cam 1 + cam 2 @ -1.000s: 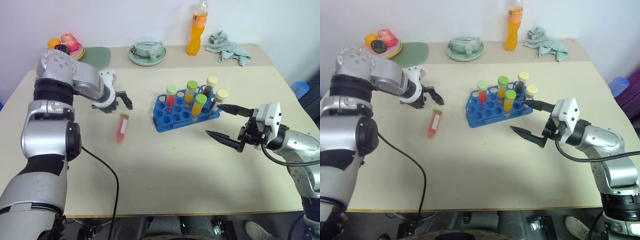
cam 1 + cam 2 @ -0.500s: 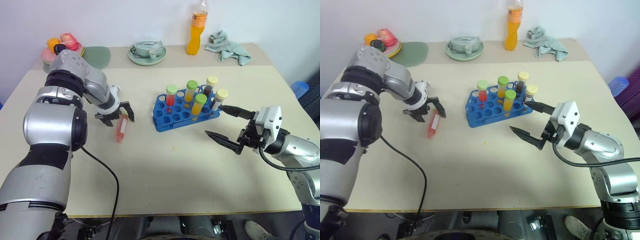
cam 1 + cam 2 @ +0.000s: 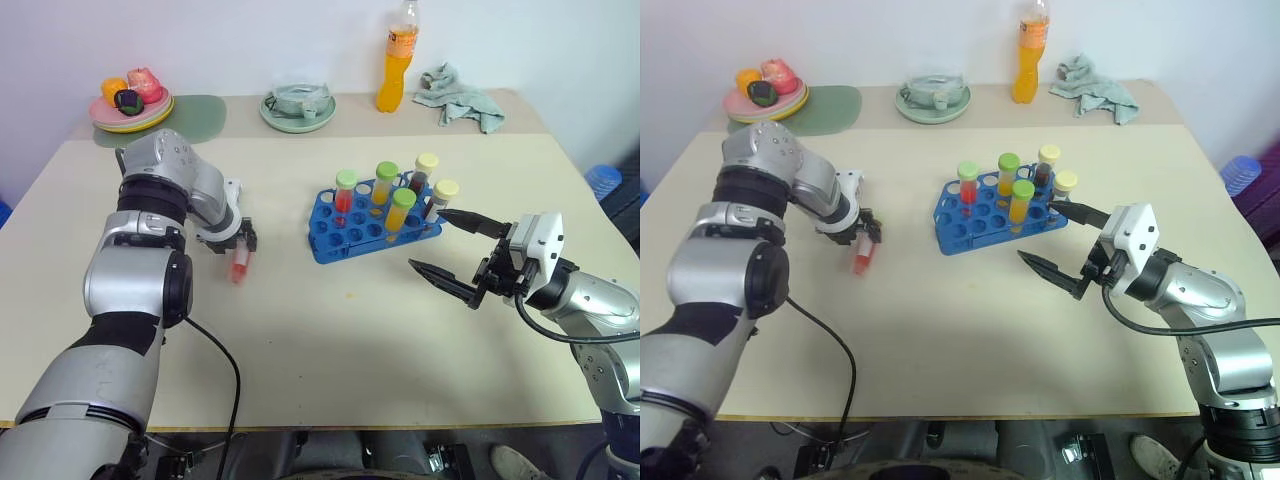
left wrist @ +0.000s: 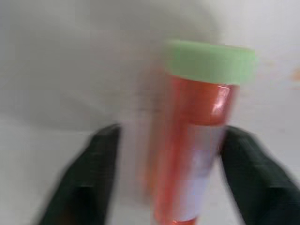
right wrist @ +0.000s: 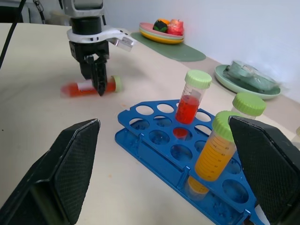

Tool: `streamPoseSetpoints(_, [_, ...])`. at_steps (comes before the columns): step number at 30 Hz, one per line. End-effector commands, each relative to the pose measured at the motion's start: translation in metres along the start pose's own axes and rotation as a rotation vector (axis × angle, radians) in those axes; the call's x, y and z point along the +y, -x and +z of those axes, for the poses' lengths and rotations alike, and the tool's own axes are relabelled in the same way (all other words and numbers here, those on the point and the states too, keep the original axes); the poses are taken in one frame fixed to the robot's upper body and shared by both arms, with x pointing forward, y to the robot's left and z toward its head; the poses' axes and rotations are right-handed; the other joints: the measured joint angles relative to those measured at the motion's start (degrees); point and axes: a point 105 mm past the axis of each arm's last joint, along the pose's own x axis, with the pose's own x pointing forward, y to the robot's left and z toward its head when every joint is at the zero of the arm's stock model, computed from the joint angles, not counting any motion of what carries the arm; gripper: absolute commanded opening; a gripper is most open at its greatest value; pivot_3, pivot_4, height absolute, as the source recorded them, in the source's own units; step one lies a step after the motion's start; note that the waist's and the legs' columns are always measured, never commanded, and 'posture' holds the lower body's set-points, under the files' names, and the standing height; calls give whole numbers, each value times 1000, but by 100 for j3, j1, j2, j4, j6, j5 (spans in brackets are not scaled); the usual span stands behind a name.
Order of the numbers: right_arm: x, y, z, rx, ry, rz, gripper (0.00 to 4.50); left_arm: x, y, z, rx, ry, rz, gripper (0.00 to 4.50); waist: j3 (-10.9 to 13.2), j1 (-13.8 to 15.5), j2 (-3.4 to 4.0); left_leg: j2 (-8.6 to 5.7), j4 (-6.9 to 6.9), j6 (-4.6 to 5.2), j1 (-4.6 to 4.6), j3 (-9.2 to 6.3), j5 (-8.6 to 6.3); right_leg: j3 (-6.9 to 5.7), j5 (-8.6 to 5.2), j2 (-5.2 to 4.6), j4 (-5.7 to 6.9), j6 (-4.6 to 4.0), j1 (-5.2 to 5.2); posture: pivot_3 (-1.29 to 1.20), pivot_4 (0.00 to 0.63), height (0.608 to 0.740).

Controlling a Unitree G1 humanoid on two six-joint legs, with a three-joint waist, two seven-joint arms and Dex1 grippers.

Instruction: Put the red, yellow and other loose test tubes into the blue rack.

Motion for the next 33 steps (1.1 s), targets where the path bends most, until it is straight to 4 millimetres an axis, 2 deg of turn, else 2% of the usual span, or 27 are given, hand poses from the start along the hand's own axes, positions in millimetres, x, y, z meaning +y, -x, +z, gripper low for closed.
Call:
streamPoseSetpoints(1, [0,0,14,-33,44,0,4500,-9,0,2,-17,0,-44,1136,0,13,-1,0,2,-5,1,0,-3,0,0,0,0,0,2,0,150,739])
streamPoseSetpoints(2, [0,0,14,-31,43,1,4500,-8,0,2,-17,5,-44,781,-1,28,0,0,4,-5,1,0,-4,-1,1,-1,-1,1,4,0,150,739])
streamPoseSetpoints(8, [-2,0,13,-24,49,6,4500,0,10,7,-52,41,-116,760,0,83,-2,-3,5,2,1,3,0,-3,1,-2,-1,3,2,0,150,739])
streamPoseSetpoints(10, [-4,0,13,-23,49,6,4500,-3,24,13,-194,-17,-238,760,0,48,-2,-2,1,1,0,4,0,0,2,-2,0,2,-2,0,150,739])
streamPoseSetpoints(13, [-5,0,11,-23,47,7,4500,-9,40,6,-312,-137,-352,760,2,-36,-5,3,-1,-23,-11,3,14,8,2,-11,1,0,-13,0,150,739])
streamPoseSetpoints(15, [-6,-1,8,-20,26,-3,4500,-34,88,15,-622,-109,-794,760,0,-24,-1,2,0,-23,-19,4,15,10,2,-11,-4,-1,-18,0,150,739])
streamPoseSetpoints(16, [-6,-1,4,-15,11,-11,4500,-32,104,13,-723,-135,-873,760,0,-21,-1,2,3,-23,-19,6,15,9,2,-13,-2,-2,-17,0,150,739])
streamPoseSetpoints(17, [-6,0,1,-12,-3,-17,4500,-31,110,9,-766,-168,-891,760,2,-29,-5,3,5,-23,-21,5,16,7,3,-14,-4,-3,-17,0,150,739])
streamPoseSetpoints(19, [-4,1,-5,-1,-26,-26,4500,-32,108,5,-817,-265,-855,760,2,-29,-5,6,6,-24,-21,5,16,6,4,-11,-5,-5,-18,0,150,739])
streamPoseSetpoints(22, [-3,4,-15,25,-48,-51,4500,-46,122,-1,-941,-380,-965,760,-6,-11,9,7,-1,-22,-10,10,15,9,4,-11,-7,-8,-11,0,150,739])
streamPoseSetpoints(24, [-2,6,-19,40,-53,-61,4500,-51,124,-1,-1036,-459,-959,760,-6,-4,9,7,0,-4,-8,10,4,8,4,-12,-13,-8,-4,0,150,739])
streamPoseSetpoints(27, [-3,13,-26,80,-60,-99,4500,-73,106,-12,-1129,-766,-904,760,-6,-5,9,7,-1,13,-6,12,-6,8,4,-15,-20,-8,-1,0,150,739])
streamPoseSetpoints(33, [1,31,-41,194,-59,-179,4500,-115,88,-23,-1233,-1090,-975,760,-6,-2,8,5,1,20,-10,14,-10,5,4,-21,-29,-9,0,0,150,739])
